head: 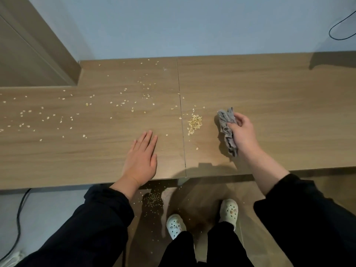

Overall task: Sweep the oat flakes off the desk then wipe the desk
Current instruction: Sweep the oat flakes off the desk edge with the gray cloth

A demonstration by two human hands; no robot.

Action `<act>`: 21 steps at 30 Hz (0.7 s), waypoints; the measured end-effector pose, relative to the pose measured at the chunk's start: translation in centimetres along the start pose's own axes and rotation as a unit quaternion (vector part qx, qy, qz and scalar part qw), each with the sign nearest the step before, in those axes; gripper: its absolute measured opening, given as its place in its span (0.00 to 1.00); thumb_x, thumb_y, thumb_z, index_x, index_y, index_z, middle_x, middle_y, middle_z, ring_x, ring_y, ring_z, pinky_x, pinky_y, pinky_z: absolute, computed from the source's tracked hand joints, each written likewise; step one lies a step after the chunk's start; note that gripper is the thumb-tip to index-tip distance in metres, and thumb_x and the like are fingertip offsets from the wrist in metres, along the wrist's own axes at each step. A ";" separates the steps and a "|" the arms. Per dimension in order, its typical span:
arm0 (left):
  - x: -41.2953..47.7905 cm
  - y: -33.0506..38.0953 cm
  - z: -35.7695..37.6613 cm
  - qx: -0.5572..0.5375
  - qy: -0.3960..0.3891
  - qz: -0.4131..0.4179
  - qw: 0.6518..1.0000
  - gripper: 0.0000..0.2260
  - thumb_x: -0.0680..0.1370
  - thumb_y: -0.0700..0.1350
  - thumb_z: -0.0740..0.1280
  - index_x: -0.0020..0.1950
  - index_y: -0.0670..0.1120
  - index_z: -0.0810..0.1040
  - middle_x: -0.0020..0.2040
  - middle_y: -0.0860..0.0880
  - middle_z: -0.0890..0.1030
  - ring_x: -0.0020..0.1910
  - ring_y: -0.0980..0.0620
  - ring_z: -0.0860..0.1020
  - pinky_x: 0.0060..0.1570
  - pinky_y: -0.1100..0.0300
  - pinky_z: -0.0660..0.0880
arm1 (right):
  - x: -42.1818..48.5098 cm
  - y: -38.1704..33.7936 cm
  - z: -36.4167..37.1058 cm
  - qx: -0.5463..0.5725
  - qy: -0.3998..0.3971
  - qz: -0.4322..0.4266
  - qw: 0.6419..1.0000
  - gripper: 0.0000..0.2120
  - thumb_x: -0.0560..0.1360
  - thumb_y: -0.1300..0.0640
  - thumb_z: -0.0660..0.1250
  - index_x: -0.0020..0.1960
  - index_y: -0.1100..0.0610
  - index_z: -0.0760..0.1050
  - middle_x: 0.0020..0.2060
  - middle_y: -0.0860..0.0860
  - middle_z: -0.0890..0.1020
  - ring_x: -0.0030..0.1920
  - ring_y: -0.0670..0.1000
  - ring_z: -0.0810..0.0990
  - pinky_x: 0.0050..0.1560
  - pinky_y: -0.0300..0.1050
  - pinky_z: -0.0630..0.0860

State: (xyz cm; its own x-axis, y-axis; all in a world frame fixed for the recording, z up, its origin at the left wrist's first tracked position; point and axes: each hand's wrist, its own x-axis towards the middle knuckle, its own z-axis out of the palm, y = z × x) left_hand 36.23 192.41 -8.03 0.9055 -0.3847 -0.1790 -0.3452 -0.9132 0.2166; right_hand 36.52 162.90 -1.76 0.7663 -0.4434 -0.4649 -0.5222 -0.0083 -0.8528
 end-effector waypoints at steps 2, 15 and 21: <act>-0.1 0.4 -0.5 -0.035 0.000 -0.013 0.999 0.27 0.79 0.52 0.46 0.79 0.48 0.50 0.79 0.50 0.47 0.77 0.55 0.42 0.74 0.56 0.39 | 0.7 0.0 -1.7 -0.096 0.019 -0.042 0.994 0.20 0.79 0.62 0.64 0.70 0.55 0.68 0.64 0.54 0.75 0.54 0.53 0.80 0.53 0.51 0.80; 3.8 13.0 -3.9 -0.203 0.035 -0.015 0.978 0.25 0.79 0.36 0.62 0.75 0.48 0.65 0.78 0.51 0.58 0.77 0.51 0.51 0.72 0.60 0.42 | 2.1 0.7 -8.6 -0.447 -0.115 -0.219 0.859 0.27 0.72 0.46 0.71 0.68 0.54 0.70 0.64 0.49 0.71 0.67 0.48 0.67 0.68 0.47 0.66; 8.1 18.8 -3.4 -0.145 0.007 0.041 0.989 0.25 0.78 0.38 0.64 0.74 0.49 0.66 0.76 0.49 0.63 0.76 0.49 0.57 0.73 0.59 0.44 | 3.9 0.7 -10.3 -0.481 -0.190 -0.210 0.830 0.25 0.72 0.49 0.73 0.66 0.53 0.72 0.60 0.49 0.74 0.62 0.49 0.71 0.65 0.45 0.69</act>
State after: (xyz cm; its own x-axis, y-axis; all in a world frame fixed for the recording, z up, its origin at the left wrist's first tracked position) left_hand 37.89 172.59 -2.10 0.8810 -0.4528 -0.1369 -0.3345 -0.8010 0.4965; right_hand 35.24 151.93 -1.72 0.9236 0.0937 -0.3717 -0.0957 -0.8827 -0.4602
